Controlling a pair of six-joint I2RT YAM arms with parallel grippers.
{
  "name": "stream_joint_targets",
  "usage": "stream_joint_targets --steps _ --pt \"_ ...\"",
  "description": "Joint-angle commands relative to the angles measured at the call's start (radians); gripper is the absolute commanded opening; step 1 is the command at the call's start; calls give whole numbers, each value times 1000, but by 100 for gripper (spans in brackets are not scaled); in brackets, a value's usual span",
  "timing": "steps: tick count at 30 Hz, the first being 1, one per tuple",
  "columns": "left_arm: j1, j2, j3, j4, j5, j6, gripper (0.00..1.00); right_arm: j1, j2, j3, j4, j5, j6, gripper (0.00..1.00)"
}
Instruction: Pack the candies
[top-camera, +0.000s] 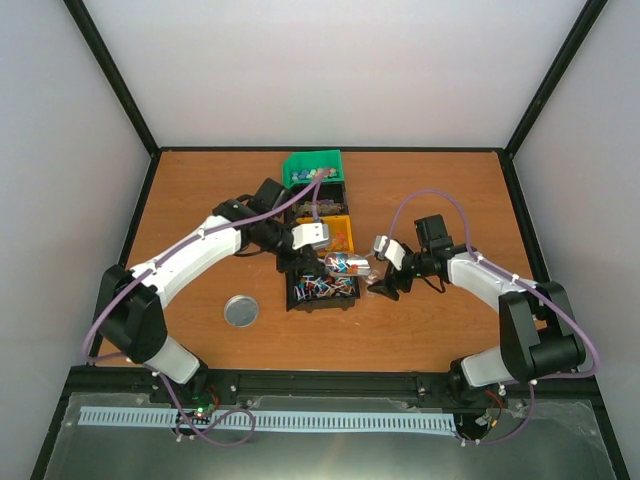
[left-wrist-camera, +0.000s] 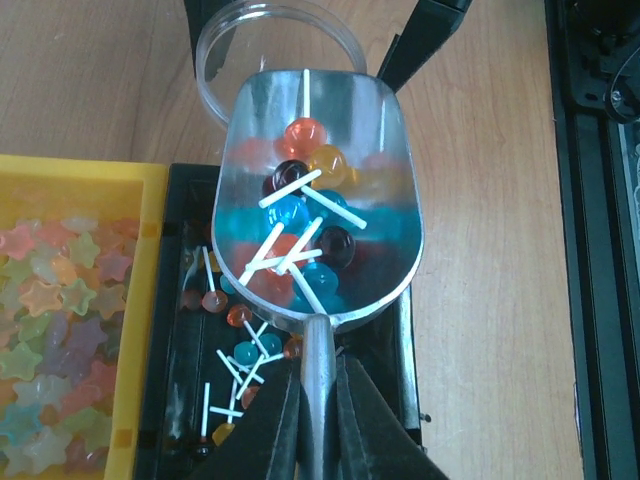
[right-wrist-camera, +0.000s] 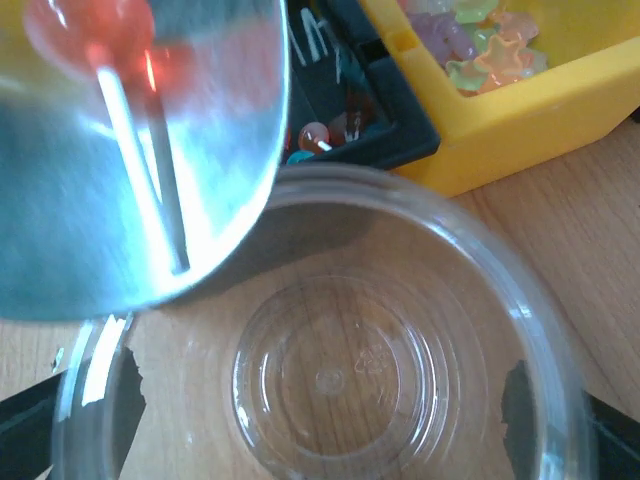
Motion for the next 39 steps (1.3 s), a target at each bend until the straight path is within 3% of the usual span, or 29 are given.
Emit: stream_joint_targets --steps 1,19,39 --pt "-32 45 91 -50 -47 -4 1 12 9 35 29 -30 -4 99" --pt "-81 153 249 -197 -154 20 1 -23 -83 24 -98 -33 -81 100" --pt "-140 237 453 -388 -257 35 1 -102 -179 24 -168 -74 -47 100"
